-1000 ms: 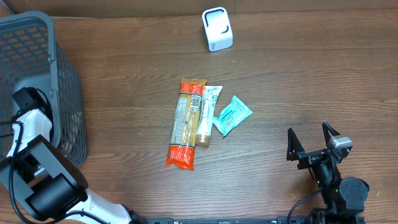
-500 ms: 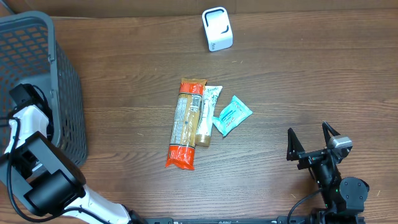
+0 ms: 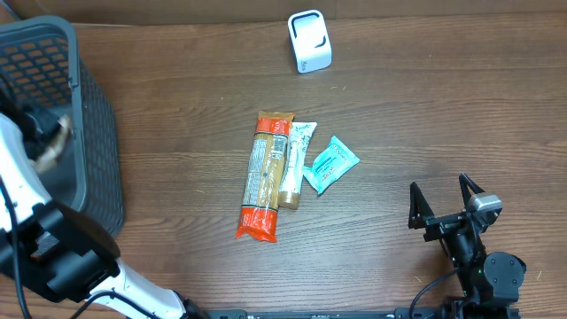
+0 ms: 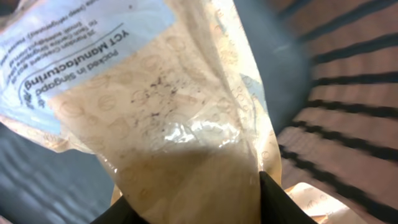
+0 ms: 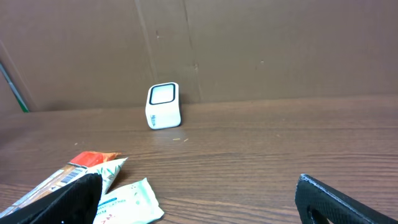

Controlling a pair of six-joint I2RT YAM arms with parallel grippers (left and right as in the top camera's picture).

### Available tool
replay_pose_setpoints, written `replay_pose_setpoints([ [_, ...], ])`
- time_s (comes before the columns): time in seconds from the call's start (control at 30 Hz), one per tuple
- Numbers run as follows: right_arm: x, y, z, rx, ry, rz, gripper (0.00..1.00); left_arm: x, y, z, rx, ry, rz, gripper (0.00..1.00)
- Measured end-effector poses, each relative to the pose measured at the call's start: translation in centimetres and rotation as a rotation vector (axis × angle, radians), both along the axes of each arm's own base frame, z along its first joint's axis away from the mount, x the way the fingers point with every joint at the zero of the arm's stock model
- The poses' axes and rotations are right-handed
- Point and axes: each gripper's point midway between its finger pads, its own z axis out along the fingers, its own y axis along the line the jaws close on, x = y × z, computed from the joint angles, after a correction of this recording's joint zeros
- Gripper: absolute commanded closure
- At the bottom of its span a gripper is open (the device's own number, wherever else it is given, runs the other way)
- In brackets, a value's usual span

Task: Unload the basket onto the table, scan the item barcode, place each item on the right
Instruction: 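Reach the left gripper into the basket and grasp the clear beige bag, then carry the beige bag out and lower it onto the pile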

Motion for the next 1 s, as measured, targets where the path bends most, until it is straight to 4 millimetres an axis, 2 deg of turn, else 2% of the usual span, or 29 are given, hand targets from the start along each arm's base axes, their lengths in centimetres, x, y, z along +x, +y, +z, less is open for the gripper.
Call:
replay_pose_setpoints([
  [0.13, 0.0, 0.0, 0.0, 0.0, 0.0, 0.0, 0.0, 1.3, -1.2, 8.7, 0.058, -0.175, -0.102, 0.84],
  [0.17, 0.0, 0.0, 0.0, 0.0, 0.0, 0.0, 0.0, 1.4, -2.2, 11.4, 0.074, -0.236, -0.146, 0.84],
  [0.2, 0.0, 0.0, 0.0, 0.0, 0.0, -0.001, 0.0, 1.3, -2.9, 13.2, 0.084, -0.275, -0.175, 0.84],
  [0.23, 0.0, 0.0, 0.0, 0.0, 0.0, 0.0, 0.0, 1.1, -4.3, 15.7, 0.096, -0.335, -0.23, 0.84],
  [0.33, 0.0, 0.0, 0.0, 0.001, 0.0, 0.0, 0.0, 0.1, -8.6, 21.0, 0.128, -0.455, -0.38, 0.82],
  [0.4, 0.0, 0.0, 0.0, 0.0, 0.0, -0.001, 0.0, -0.9, -12.0, 23.3, 0.142, -0.504, -0.481, 0.81],
  [0.47, 0.0, 0.0, 0.0, 0.0, 0.0, 0.0, 0.0, -2.0, -15.4, 24.7, 0.143, -0.531, -0.577, 0.8],
  [0.57, 0.0, 0.0, 0.0, 0.0, 0.0, 0.0, 0.0, -2.9, -20.1, 25.5, 0.127, -0.546, -0.722, 0.79],
  [0.73, 0.0, 0.0, 0.0, 0.0, 0.0, 0.0, 0.0, -2.2, -27.1, 23.8, 0.064, -0.504, -0.986, 0.77],
  [0.87, 0.0, 0.0, 0.0, 0.0, 0.0, 0.0, 0.0, -1.1, -30.9, 20.7, 0.013, -0.413, -1.138, 0.76],
  [0.9, 0.0, 0.0, 0.0, 0.0, 0.0, 0.0, 0.0, -0.7, -31.9, 19.3, -0.003, -0.371, -1.176, 0.76],
  [0.93, 0.0, 0.0, 0.0, 0.0, 0.0, 0.0, 0.0, -0.5, -32.3, 18.4, -0.011, -0.343, -1.188, 0.76],
  [0.97, 0.0, 0.0, 0.0, 0.0, 0.0, 0.0, 0.0, -0.2, -33.1, 17.2, -0.023, -0.305, -1.214, 0.76],
  [1.0, 0.0, 0.0, 0.0, 0.0, 0.0, 0.0, 0.0, 0.2, -34.0, 14.7, -0.051, -0.226, -1.239, 0.76],
])
